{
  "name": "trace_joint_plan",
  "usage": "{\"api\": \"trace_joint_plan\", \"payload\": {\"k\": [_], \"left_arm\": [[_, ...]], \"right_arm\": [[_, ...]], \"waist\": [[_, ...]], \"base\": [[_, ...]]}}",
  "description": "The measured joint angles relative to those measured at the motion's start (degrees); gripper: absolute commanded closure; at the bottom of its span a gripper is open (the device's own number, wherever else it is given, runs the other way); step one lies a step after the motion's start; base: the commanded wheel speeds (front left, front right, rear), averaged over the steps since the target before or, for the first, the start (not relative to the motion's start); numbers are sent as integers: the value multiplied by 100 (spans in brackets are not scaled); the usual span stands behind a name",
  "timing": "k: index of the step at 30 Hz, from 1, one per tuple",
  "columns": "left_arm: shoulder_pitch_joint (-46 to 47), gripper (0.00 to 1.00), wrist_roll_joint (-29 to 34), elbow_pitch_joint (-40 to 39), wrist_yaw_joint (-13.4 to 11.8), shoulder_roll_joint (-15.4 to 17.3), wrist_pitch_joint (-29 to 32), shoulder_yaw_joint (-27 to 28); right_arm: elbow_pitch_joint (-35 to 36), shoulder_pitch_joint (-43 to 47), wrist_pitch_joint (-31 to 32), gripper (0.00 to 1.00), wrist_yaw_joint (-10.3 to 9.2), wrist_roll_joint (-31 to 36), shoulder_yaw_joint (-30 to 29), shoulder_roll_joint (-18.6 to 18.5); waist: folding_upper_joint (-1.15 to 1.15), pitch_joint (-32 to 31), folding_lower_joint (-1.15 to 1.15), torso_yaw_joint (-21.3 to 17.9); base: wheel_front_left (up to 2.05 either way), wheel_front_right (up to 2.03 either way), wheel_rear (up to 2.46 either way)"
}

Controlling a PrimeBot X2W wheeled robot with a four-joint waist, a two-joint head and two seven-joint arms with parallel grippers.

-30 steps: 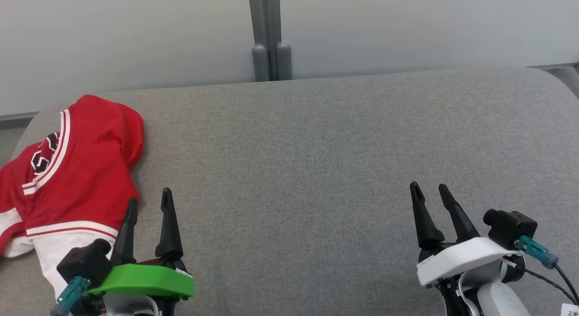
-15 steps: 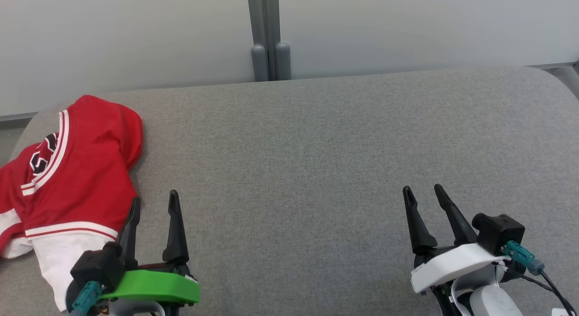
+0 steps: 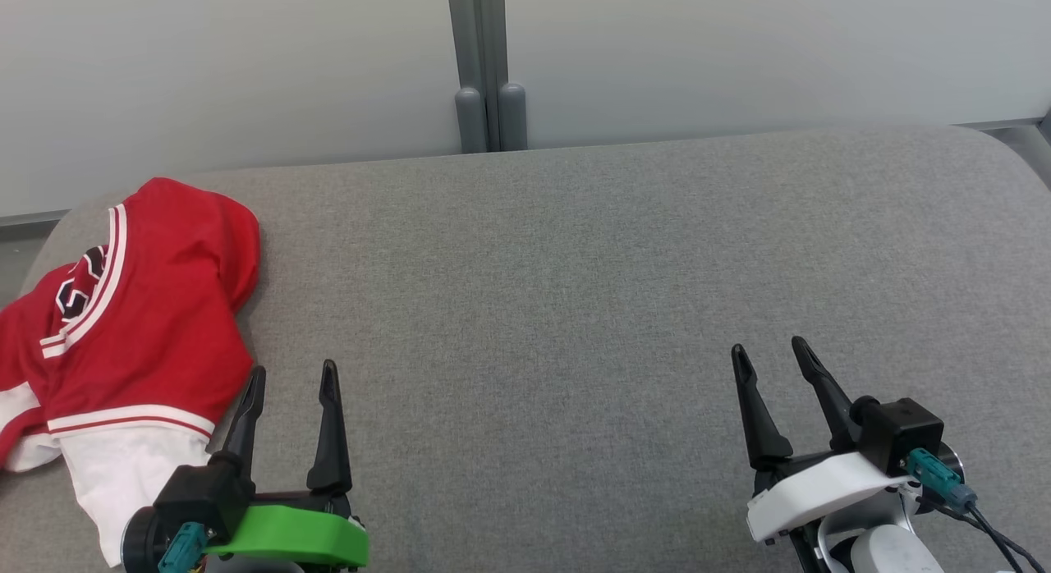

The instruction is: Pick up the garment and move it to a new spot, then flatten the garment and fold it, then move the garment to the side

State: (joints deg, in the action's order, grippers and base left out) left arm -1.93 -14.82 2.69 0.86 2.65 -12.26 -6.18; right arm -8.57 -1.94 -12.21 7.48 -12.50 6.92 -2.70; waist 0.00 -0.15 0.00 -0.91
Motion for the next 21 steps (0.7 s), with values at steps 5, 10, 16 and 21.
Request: {"api": "trace_joint_plan", "payload": {"k": [5,10,16,21], "left_arm": [[-42,0,86,32,22,0,-56,19],[-88,0,124,71,44,1,-115,60],[-95,0,328,88,62,1,-179,57],[-104,0,309,131,66,1,-231,78]], "right_arm": [[0,13,-53,0,0,182,9,-1],[-8,25,-109,0,0,348,42,-1],[-54,41,-178,0,0,532,87,-4],[-79,41,-231,0,1,687,132,-5]], "waist": [[0,-14,0,0],[0,-28,0,-7],[0,-17,0,-13],[0,-8,0,-24]], "base": [[0,0,0],[0,0,0],[0,0,0],[0,0,0]]}}
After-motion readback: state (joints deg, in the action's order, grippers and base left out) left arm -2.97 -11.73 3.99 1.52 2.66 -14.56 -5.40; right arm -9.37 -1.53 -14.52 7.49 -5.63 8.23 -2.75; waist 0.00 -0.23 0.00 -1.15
